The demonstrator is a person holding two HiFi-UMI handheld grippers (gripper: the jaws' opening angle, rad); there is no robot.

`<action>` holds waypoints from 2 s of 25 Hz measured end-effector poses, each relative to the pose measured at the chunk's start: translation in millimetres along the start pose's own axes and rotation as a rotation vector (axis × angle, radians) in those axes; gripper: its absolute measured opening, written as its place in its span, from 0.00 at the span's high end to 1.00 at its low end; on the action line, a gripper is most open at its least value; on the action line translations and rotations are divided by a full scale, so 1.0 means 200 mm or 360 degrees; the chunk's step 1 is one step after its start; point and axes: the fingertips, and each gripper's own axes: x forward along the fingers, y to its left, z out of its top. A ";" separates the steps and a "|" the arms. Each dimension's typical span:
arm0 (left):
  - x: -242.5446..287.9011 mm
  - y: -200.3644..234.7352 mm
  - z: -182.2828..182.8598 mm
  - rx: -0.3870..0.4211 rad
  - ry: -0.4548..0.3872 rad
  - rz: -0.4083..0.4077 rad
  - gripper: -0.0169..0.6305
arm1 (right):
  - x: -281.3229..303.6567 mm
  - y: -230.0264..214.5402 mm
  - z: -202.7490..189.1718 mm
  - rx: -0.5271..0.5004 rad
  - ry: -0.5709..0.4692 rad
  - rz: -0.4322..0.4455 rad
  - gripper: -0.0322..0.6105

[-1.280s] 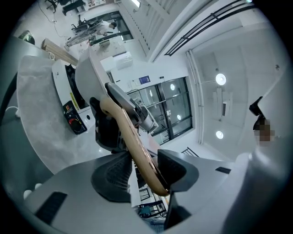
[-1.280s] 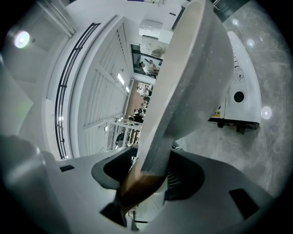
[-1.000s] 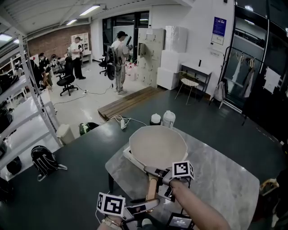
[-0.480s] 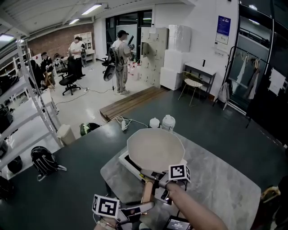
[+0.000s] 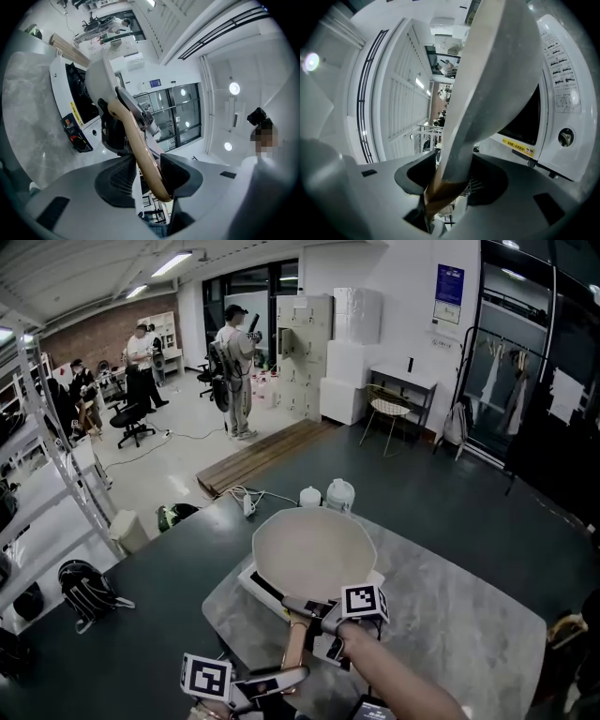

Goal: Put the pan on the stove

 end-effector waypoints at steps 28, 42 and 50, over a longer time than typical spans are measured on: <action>-0.44 0.21 0.27 0.0107 0.0688 -0.0029 0.73 | 0.21 -0.03 0.07 0.0115 -0.0712 -0.0109 0.65; -0.51 0.28 0.30 0.0252 0.0889 -0.0093 0.74 | 0.25 -0.09 0.07 0.0088 -0.0918 -0.0145 0.66; -0.52 0.31 0.31 0.0198 0.0855 -0.0131 0.75 | 0.25 -0.08 0.07 0.0022 -0.1009 -0.0135 0.63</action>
